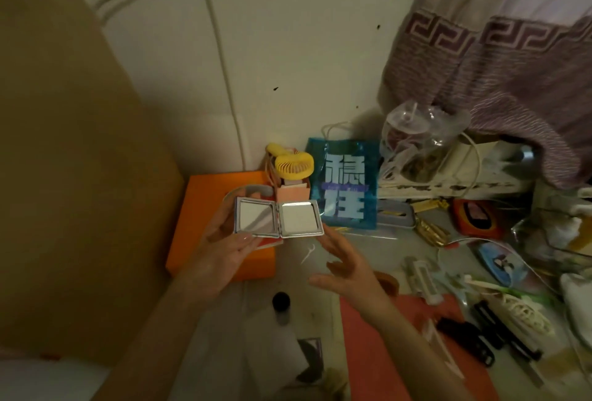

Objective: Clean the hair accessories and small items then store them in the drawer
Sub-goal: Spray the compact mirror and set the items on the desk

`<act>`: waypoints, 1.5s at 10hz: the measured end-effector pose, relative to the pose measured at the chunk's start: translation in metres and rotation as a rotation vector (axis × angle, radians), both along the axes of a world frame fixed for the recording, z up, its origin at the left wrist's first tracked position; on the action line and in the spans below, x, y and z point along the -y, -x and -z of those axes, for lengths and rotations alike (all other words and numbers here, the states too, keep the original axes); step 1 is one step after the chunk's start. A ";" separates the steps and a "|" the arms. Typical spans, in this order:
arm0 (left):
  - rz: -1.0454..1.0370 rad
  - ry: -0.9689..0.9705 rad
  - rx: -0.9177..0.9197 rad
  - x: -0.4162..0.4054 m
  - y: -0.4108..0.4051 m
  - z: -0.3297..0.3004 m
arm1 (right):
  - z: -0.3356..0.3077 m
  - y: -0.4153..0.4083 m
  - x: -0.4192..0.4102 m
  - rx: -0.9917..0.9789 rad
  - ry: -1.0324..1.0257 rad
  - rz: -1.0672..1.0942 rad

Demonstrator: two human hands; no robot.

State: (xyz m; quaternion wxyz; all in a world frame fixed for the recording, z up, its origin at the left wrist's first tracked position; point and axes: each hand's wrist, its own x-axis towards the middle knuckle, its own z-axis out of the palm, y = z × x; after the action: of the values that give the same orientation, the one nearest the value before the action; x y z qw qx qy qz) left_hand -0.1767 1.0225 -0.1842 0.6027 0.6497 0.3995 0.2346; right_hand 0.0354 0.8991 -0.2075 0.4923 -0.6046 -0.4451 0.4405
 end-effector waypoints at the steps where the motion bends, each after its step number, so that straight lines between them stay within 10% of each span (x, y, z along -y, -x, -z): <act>1: -0.088 0.039 -0.015 -0.001 0.009 0.012 | 0.029 0.009 -0.006 0.093 0.089 0.006; 2: -0.196 0.196 0.356 0.004 0.015 0.020 | 0.057 0.018 -0.010 0.148 0.162 -0.010; 4: -0.233 0.373 0.531 0.004 0.028 0.036 | 0.099 0.035 -0.017 0.162 0.308 -0.090; 10: -0.347 0.535 0.533 -0.014 0.045 0.074 | 0.160 0.066 -0.028 0.103 0.272 0.106; 15: -0.124 0.366 0.504 -0.034 -0.014 0.011 | 0.048 -0.005 -0.023 -0.158 0.061 0.246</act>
State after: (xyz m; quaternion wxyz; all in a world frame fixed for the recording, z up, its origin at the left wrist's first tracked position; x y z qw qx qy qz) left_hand -0.1630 1.0569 -0.1949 0.7741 0.4261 0.3122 0.3488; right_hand 0.0402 0.9222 -0.2557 0.5575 -0.6326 -0.3139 0.4363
